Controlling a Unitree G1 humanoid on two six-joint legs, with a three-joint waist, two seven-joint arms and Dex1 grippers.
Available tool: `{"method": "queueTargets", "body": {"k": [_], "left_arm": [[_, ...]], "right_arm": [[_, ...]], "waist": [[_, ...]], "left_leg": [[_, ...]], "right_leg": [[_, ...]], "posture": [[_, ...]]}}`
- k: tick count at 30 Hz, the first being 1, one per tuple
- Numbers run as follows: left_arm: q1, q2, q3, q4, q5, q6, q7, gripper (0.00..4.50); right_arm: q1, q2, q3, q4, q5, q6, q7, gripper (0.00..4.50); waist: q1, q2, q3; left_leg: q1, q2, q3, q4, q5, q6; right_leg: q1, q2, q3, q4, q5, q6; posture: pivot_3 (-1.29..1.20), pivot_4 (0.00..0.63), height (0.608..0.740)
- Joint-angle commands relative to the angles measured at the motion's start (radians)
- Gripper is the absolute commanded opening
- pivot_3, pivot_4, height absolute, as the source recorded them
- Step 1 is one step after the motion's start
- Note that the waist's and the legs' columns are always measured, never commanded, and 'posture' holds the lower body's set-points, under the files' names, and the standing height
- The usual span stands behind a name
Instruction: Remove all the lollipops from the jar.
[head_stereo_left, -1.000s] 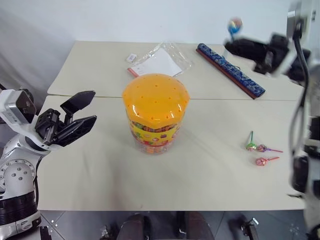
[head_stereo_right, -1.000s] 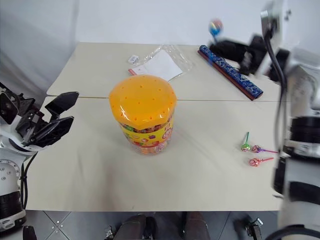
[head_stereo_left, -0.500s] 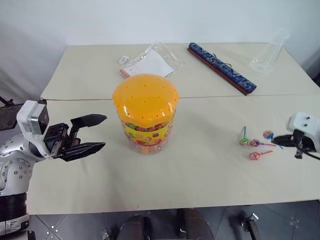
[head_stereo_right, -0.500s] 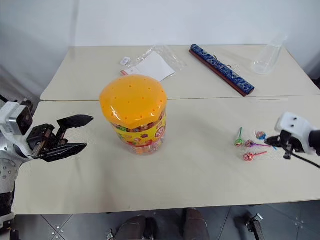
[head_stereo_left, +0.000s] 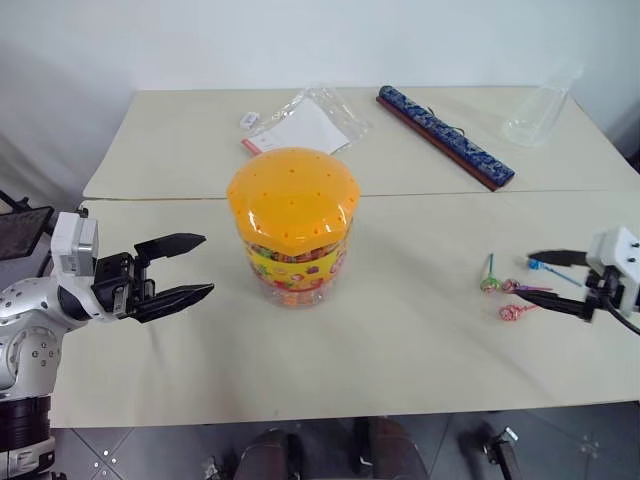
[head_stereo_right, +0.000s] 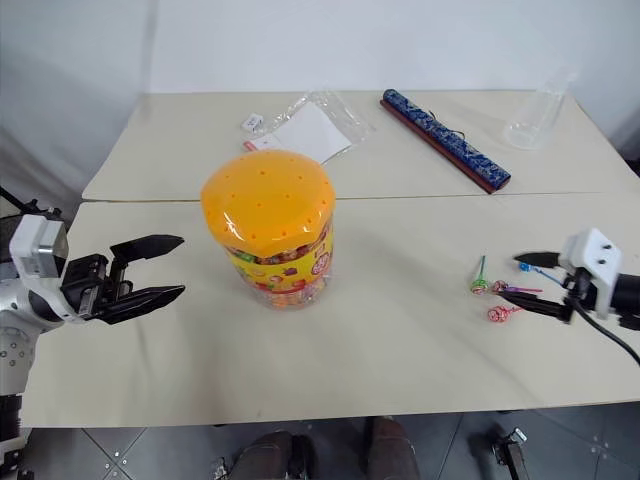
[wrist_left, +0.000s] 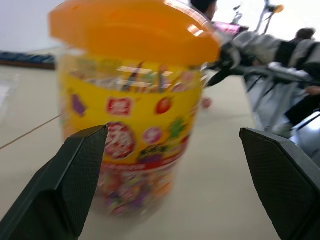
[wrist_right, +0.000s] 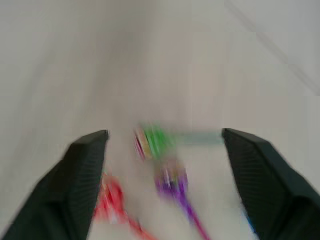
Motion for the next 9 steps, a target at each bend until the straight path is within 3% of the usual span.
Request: {"method": "queueTargets", "body": {"k": [1,9], "left_arm": [[0.052,-0.011,0.008,0.037,0.103,-0.105,0.045,4.50],[0.136,-0.103,0.024,-0.030,0.178,-0.189,0.217,4.50]], "right_arm": [[-0.062,0.049,0.024,-0.147,0.066,0.047,-0.014,4.45],[-0.050,0.211,0.146,-0.146,-0.006,-0.099,0.025,4.45]], "waist": [[0.004,0.000,0.000],[0.037,-0.002,-0.001]], "left_leg": [[-0.001,0.001,0.000,0.000,0.000,0.000],[-0.006,-0.003,-0.002,0.001,-0.001,0.001]], "right_leg": [[-0.001,0.000,0.000,0.001,0.000,0.000],[-0.005,-0.003,-0.003,0.002,0.000,0.000]], "posture": [[0.00,0.150,0.740],[0.00,0.150,0.740]]}}
